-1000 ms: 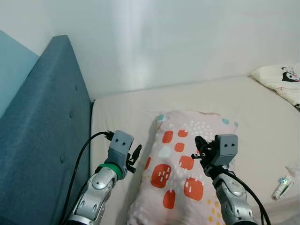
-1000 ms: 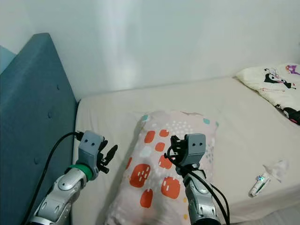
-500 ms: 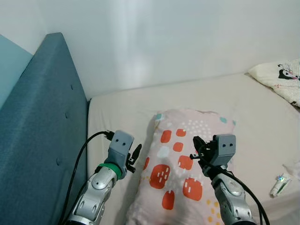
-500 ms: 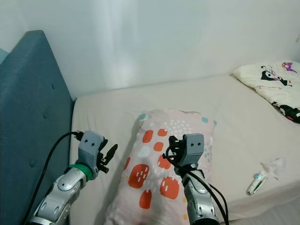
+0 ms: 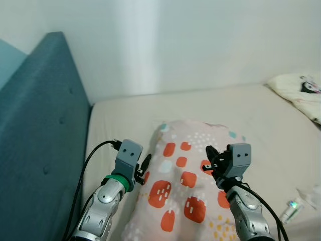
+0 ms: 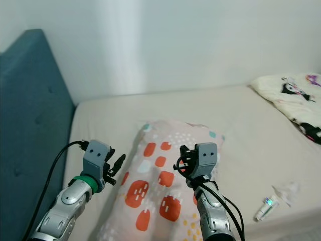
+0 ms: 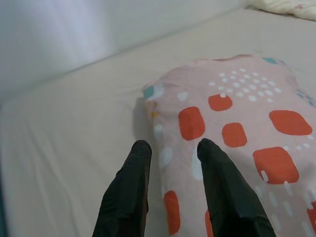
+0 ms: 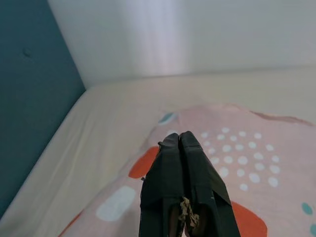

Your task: Clean up the room

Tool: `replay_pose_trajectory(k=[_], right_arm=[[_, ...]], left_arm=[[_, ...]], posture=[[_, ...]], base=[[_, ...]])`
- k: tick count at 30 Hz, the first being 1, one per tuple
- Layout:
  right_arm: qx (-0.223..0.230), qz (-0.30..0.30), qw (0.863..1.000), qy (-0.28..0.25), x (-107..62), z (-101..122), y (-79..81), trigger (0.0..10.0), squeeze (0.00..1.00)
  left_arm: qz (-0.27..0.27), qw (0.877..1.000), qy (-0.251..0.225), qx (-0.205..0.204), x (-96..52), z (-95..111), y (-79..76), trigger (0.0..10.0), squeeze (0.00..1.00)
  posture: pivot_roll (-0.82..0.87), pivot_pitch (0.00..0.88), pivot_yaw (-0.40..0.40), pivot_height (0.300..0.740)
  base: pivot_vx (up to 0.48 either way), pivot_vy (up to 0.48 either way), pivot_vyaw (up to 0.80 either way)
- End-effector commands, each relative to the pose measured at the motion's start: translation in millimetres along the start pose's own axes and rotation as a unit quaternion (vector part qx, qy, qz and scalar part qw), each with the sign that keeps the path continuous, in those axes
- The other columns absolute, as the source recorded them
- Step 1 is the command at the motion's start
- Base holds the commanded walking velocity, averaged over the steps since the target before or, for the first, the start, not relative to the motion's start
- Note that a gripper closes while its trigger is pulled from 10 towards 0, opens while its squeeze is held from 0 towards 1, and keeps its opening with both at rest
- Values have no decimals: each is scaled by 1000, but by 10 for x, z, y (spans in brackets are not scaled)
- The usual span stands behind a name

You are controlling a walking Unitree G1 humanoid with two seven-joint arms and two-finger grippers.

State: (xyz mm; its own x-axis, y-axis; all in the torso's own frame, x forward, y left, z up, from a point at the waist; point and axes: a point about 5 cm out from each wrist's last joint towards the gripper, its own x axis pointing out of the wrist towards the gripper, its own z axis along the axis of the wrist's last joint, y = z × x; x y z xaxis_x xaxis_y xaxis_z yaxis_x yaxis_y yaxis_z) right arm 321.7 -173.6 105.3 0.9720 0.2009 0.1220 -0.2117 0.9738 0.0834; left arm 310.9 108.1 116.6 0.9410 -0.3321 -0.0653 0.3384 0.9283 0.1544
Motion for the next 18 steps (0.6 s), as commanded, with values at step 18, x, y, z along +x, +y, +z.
replay_pose_trajectory(k=[18], right_arm=[[4,-2,1000,11,-39,-61,0,10000,0]], left_arm=[[4,1000,10,19,-6,-65,19,10000,0]], posture=[[-132,23,78,740]], base=[[0,-169,0]])
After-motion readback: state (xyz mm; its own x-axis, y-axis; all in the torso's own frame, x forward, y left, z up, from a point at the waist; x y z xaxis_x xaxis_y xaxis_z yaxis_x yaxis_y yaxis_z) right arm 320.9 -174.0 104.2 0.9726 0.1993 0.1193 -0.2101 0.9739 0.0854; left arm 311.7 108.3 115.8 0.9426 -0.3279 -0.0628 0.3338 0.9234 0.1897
